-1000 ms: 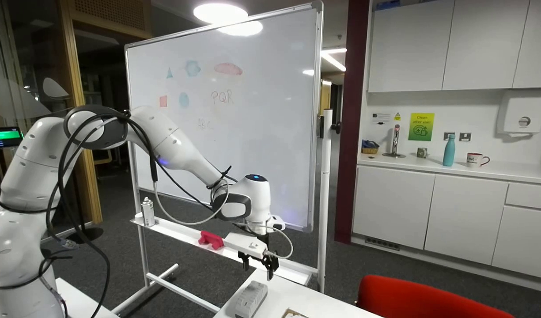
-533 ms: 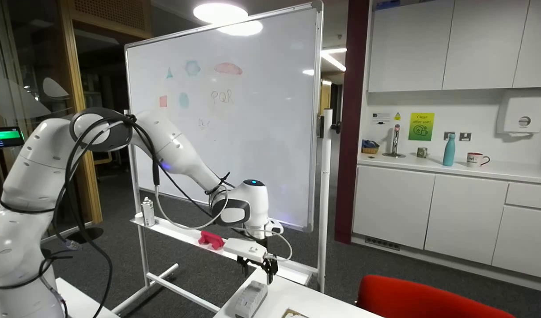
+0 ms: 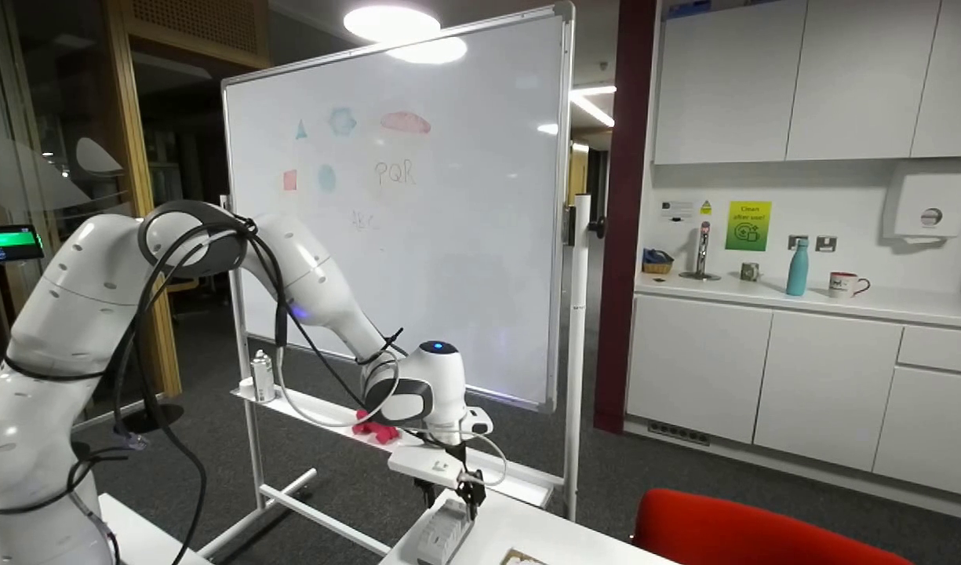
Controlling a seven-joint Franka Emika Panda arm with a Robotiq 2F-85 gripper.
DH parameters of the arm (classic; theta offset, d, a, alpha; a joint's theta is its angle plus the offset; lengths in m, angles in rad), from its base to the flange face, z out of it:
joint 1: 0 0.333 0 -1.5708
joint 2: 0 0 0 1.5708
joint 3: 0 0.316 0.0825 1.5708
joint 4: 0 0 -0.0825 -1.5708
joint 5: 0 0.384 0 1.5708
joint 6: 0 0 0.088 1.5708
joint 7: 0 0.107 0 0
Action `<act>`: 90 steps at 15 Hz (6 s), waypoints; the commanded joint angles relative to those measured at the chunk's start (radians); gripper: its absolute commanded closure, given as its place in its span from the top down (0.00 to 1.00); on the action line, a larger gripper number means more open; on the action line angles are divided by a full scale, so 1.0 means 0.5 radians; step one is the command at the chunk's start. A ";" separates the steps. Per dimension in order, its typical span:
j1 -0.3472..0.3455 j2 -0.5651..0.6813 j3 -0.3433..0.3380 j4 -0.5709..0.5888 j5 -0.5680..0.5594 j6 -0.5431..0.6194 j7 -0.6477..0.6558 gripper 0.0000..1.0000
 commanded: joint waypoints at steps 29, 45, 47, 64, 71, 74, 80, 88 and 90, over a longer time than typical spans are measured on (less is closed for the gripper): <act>-0.373 -0.243 0.276 -0.320 0.034 0.327 -0.195 0.33; 0.272 -0.634 -0.189 -0.519 -0.761 0.071 0.775 0.33; 0.385 -0.655 -0.235 -0.560 -0.905 0.036 0.931 0.33; 0.571 -0.857 -0.270 -0.900 -1.248 0.004 1.164 0.33; 0.573 -0.843 -0.270 -0.898 -1.244 -0.004 1.164 0.58; 0.573 -0.843 -0.270 -0.898 -1.244 -0.004 1.164 0.58; 0.573 -0.843 -0.270 -0.898 -1.244 -0.004 1.164 0.58; 0.573 -0.843 -0.270 -0.898 -1.244 -0.004 1.164 0.58; 0.588 -0.857 -0.265 -0.904 -1.271 0.012 1.199 0.33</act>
